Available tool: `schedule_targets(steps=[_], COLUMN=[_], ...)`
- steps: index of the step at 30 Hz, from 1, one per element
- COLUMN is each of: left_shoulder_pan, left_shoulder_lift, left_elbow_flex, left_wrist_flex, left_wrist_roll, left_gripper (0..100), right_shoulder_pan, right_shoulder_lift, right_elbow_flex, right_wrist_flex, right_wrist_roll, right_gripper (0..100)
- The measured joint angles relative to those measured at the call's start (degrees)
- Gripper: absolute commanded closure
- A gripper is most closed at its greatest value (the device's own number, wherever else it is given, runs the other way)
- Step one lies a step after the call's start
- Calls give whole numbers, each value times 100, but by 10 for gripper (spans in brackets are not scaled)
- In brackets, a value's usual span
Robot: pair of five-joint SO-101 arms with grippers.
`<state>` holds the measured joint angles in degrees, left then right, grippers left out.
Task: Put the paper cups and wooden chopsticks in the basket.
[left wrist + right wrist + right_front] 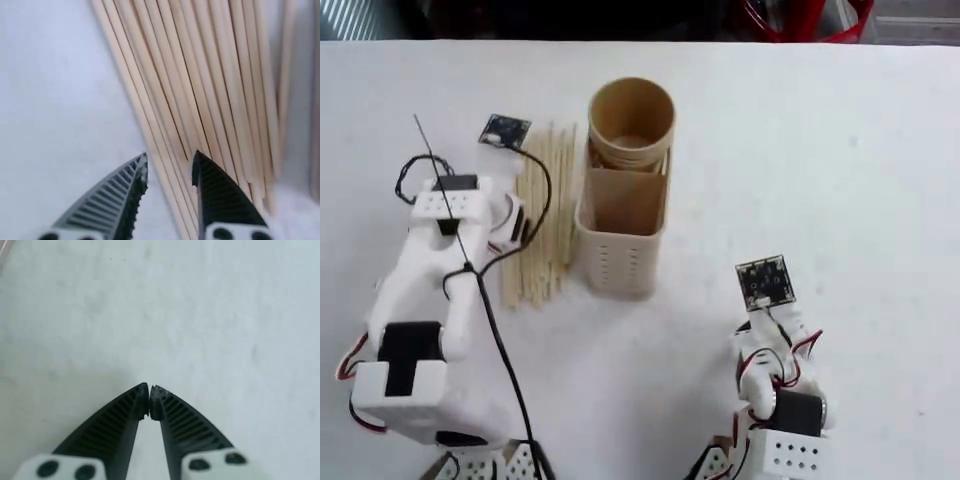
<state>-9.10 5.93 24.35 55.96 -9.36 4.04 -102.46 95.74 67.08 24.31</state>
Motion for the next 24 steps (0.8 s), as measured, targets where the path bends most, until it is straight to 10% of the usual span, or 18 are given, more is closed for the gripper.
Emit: schedule_targets(steps=[24], left_shoulder_pan=[-387], left_shoulder_lift=[1231], left_elbow_flex=[-809], left_wrist_flex=[440], left_wrist_roll=[18], left_gripper=[952], right_shoulder_pan=[53], right_shoulder_lift=[0], right_elbow_flex=[62], right_wrist_flex=[-18], right_wrist_roll=[9], right_gripper=[981])
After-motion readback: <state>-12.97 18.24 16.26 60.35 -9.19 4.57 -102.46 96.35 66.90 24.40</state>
